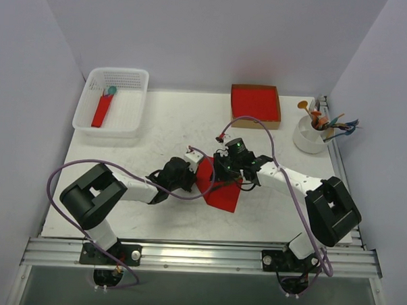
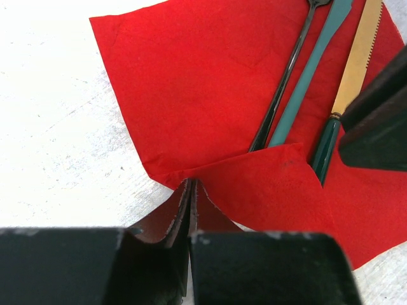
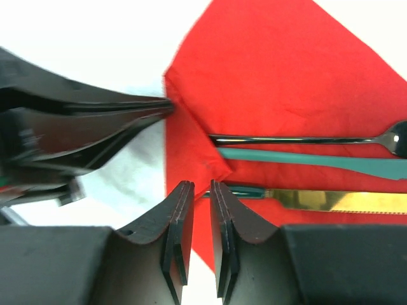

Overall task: Place the utensils on the paper napkin and roll it up
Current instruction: Roll the napkin at the center of the board.

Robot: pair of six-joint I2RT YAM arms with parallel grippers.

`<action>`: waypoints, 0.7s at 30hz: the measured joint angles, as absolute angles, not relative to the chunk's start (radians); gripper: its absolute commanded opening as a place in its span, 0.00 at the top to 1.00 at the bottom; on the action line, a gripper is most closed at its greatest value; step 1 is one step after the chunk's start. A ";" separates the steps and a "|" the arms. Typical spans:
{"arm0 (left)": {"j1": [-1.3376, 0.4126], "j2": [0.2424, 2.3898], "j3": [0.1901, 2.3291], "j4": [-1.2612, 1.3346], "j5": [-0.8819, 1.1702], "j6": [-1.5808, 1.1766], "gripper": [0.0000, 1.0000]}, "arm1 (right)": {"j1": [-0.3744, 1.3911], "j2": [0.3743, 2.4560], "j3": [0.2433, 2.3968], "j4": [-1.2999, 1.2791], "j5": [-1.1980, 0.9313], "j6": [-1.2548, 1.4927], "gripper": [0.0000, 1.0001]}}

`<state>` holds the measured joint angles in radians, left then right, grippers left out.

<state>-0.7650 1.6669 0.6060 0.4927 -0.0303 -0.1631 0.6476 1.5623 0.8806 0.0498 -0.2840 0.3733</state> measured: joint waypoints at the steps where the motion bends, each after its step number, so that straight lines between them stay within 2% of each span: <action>1: -0.765 1.667 0.609 0.488 -0.031 -0.164 0.94 | 0.648 1.554 0.880 0.052 -0.293 0.377 0.85; 8: -0.771 1.667 0.621 0.465 -0.041 -0.165 0.95 | 0.649 1.540 0.817 0.118 -0.379 0.430 0.99; 21: -0.772 1.667 0.633 0.442 -0.044 -0.165 0.96 | 0.658 1.610 0.761 0.300 -0.515 0.527 1.00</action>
<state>-0.7723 1.6672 0.6331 0.4419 -0.0441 -0.1654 0.6582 1.6100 0.7612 0.3000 -0.5152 0.5274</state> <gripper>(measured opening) 0.048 0.032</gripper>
